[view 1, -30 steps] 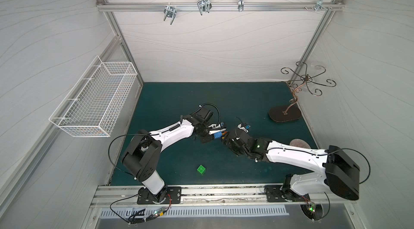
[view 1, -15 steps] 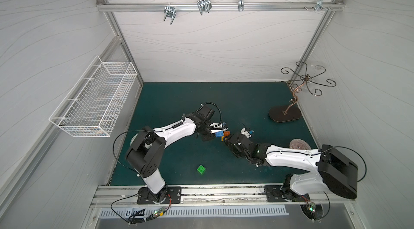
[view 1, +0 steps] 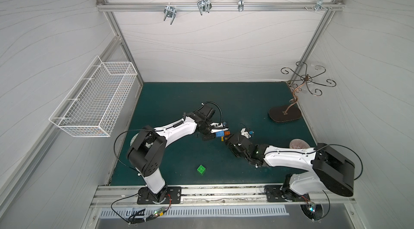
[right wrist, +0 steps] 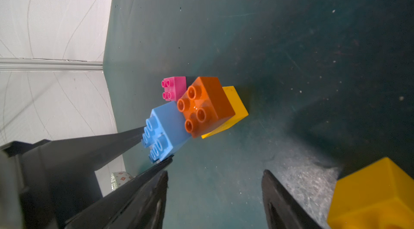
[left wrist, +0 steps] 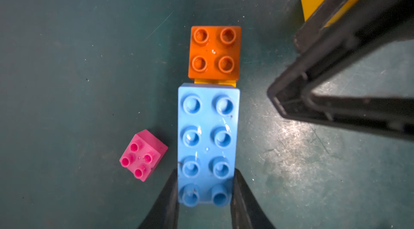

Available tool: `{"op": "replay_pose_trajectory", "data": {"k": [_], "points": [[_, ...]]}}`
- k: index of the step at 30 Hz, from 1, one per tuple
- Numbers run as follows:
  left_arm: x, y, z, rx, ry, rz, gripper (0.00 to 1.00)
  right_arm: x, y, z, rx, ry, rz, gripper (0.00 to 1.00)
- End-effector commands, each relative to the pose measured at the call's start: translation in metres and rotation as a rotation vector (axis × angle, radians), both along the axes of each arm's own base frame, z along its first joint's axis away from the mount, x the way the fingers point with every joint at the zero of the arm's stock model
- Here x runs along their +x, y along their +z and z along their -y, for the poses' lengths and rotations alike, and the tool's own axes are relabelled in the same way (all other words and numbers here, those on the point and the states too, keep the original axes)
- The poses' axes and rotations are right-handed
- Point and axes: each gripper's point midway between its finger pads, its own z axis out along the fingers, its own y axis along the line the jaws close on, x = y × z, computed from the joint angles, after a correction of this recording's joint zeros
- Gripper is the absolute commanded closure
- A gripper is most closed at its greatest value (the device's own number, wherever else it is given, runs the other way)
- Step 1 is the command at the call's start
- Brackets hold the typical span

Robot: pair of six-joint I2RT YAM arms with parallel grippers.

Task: Assemble the number 4 with lego
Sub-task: Assemble the lego brick with the lego brick.

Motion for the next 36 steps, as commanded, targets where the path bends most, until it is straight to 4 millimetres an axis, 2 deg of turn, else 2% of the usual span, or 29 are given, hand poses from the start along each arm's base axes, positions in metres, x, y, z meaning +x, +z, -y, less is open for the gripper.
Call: {"op": "replay_pose_trajectory", "data": {"k": [1,36], "points": [[0.004,0.008,0.006,-0.021,-0.038,0.007,1.0,0.007,0.003,0.0,0.008,-0.019,0.026,0.34],[0.005,0.004,0.014,-0.015,-0.045,-0.014,1.0,0.018,-0.018,0.005,0.025,-0.057,0.027,0.36]]}}
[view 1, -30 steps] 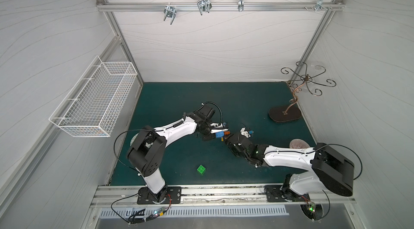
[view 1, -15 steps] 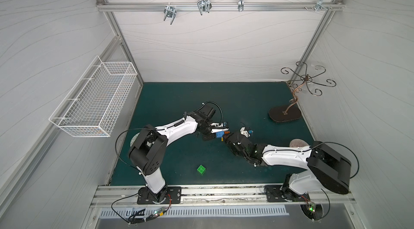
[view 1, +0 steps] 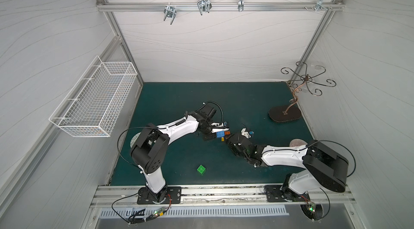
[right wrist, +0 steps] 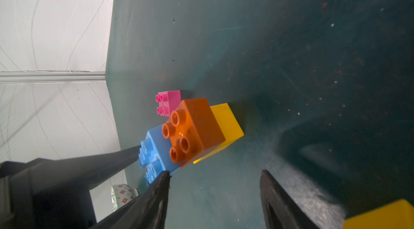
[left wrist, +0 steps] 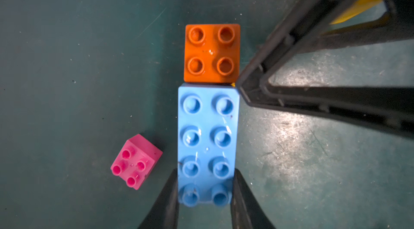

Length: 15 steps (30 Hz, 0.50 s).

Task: Assemble the number 4 with lego
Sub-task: Assemble the lego brick with the lego brick.

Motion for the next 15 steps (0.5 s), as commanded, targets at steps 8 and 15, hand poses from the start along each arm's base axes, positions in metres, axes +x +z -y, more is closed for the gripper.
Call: {"op": "replay_pose_trajectory", "data": {"k": [8,15], "points": [[0.0019,0.0072,0.0111,-0.025,-0.042,0.005,1.0,0.0103,0.0011,-0.0009,0.012,-0.02,0.034,0.36],[-0.0008,0.0054,0.0122,-0.021,-0.048,-0.007,1.0,0.0133,-0.0014,-0.0032,0.014,-0.023,0.035,0.36]]}}
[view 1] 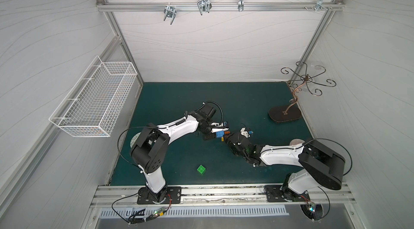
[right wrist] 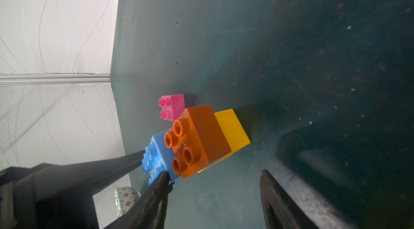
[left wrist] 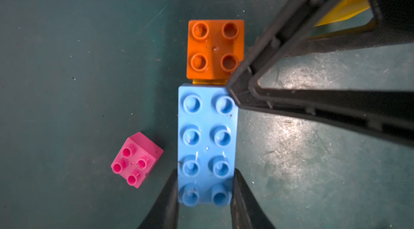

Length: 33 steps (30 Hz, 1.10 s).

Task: Assemble the number 4 with lego
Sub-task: Assemble the lego brick with the lego brick.

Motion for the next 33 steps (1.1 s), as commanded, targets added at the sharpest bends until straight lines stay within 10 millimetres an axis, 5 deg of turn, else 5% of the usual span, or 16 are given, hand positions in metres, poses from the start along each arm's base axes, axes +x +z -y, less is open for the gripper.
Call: {"op": "replay_pose_trajectory", "data": {"k": [1,19,33], "points": [[0.0,0.008,0.012,-0.028,-0.045,-0.002,1.0,0.008,0.003,0.0,0.004,-0.015,0.031,0.36],[0.0,0.008,0.014,-0.026,-0.038,-0.011,1.0,0.004,0.033,0.002,0.026,0.007,0.119,0.35],[0.001,0.007,0.014,-0.016,-0.034,-0.013,1.0,0.007,0.005,-0.003,0.03,-0.001,0.058,0.35]]}}
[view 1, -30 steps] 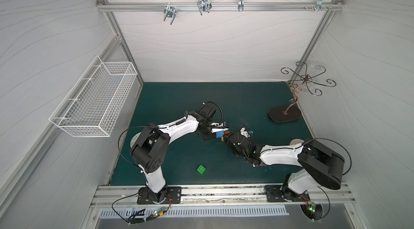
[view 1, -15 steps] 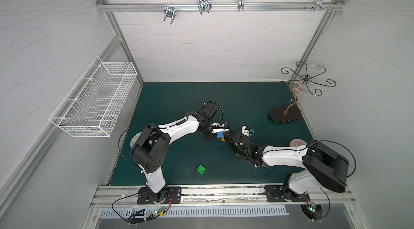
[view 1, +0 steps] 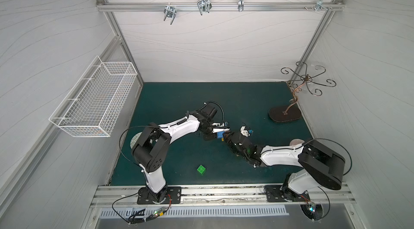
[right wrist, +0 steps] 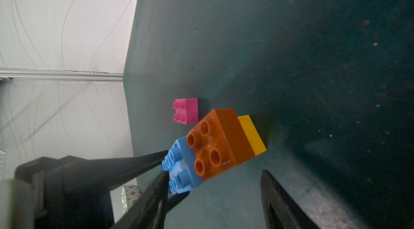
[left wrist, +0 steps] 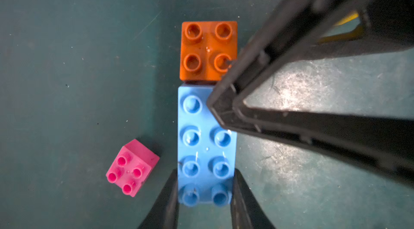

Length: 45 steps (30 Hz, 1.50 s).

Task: Assemble the number 4 with lego
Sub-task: Assemble the lego brick with the lego brick.

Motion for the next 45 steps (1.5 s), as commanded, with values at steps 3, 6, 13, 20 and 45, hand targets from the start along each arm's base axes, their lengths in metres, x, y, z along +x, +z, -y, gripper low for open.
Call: {"op": "replay_pose_trajectory", "data": {"k": [3,6,13,20,45], "points": [[0.003,0.007,0.008,-0.011,-0.022,-0.003,1.0,0.003,-0.005,0.001,0.014,-0.016,-0.008,0.36],[0.002,0.007,0.008,-0.009,-0.023,-0.002,1.0,0.003,-0.007,0.003,0.009,-0.022,-0.013,0.36],[0.003,0.007,0.009,-0.005,-0.018,-0.005,1.0,0.001,-0.012,0.006,-0.003,-0.031,-0.03,0.38],[0.004,0.007,0.009,-0.001,-0.01,-0.006,1.0,-0.002,-0.021,0.009,-0.016,-0.038,-0.059,0.38],[0.008,0.007,0.007,0.016,0.007,-0.002,1.0,-0.024,-0.046,0.023,-0.058,-0.084,-0.176,0.41]]}}
